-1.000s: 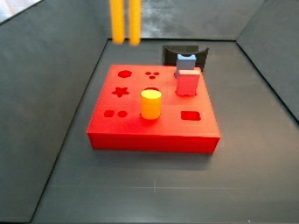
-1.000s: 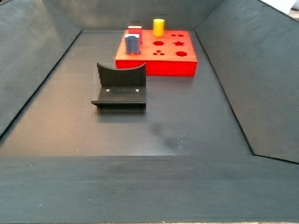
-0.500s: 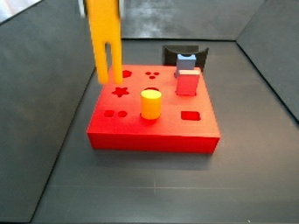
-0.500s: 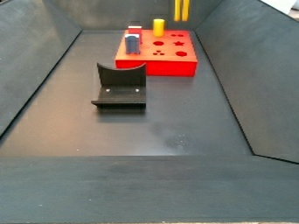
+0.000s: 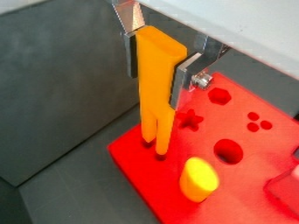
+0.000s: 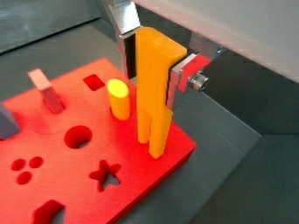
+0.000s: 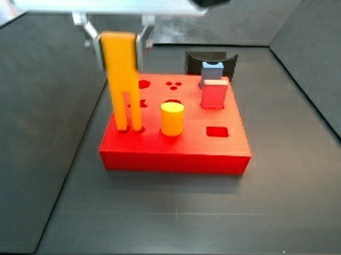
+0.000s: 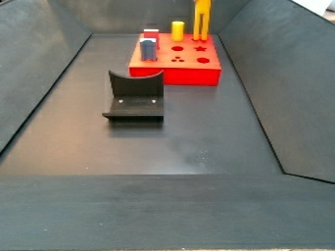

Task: Pick up the square-circle object. Move up. Rotate the square-circle object. Place the square-circle object on the fixture. Regrasp the square-circle object. Move to above the board. Insert the square-circle object.
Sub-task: Insert the square-circle object.

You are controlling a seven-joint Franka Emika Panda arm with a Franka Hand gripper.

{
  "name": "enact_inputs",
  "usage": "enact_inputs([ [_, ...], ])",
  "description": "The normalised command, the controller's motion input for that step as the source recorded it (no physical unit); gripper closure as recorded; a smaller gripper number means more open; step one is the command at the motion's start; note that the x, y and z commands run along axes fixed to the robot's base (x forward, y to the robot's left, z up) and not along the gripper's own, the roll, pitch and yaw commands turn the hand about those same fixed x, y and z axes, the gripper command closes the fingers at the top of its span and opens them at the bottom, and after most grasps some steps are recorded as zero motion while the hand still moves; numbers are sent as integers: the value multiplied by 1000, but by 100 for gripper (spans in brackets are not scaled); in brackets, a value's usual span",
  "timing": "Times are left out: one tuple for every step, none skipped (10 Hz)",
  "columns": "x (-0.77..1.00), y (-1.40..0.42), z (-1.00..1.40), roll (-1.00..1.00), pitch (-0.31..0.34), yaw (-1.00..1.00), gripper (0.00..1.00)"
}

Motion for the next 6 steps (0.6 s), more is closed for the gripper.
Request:
enact_inputs([
  [0,-17,-200,-47,-69,0,100],
  [0,0,-129,-47,-16,-17,100],
  [183,20,-229,-47,0,-66,100],
  [260,89,-346,0,56,-109,100],
  [257,123,-394,0,99,-91,100],
  [231,66,-486,0,60,-94,100],
])
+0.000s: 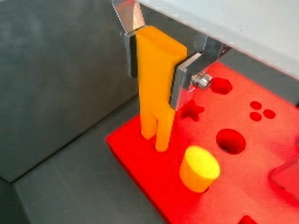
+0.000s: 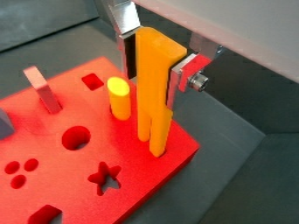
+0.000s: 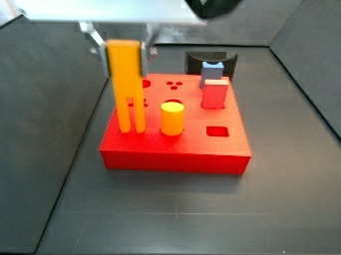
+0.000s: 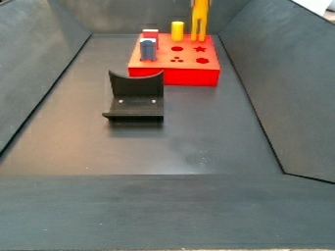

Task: Pick up the square-circle object. Move up. Rotate the square-circle object. Place the square-circle object on the fixture. Regrasp the square-circle object. Move to above the board. Insert the square-circle object.
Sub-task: Insert the square-circle object.

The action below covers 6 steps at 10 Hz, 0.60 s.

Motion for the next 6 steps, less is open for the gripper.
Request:
enact_inputs([
  [29,0,-854,13,-24,-43,100],
  [0,-57,-963,96,-43,-37,100],
  [131,-26,-629,0,-4,-46,100],
  [0,0,-429,0,-164,0,100],
  [0,23,-429,-103,-201,0,100],
  [-46,-131,0,66,-16,100,100],
])
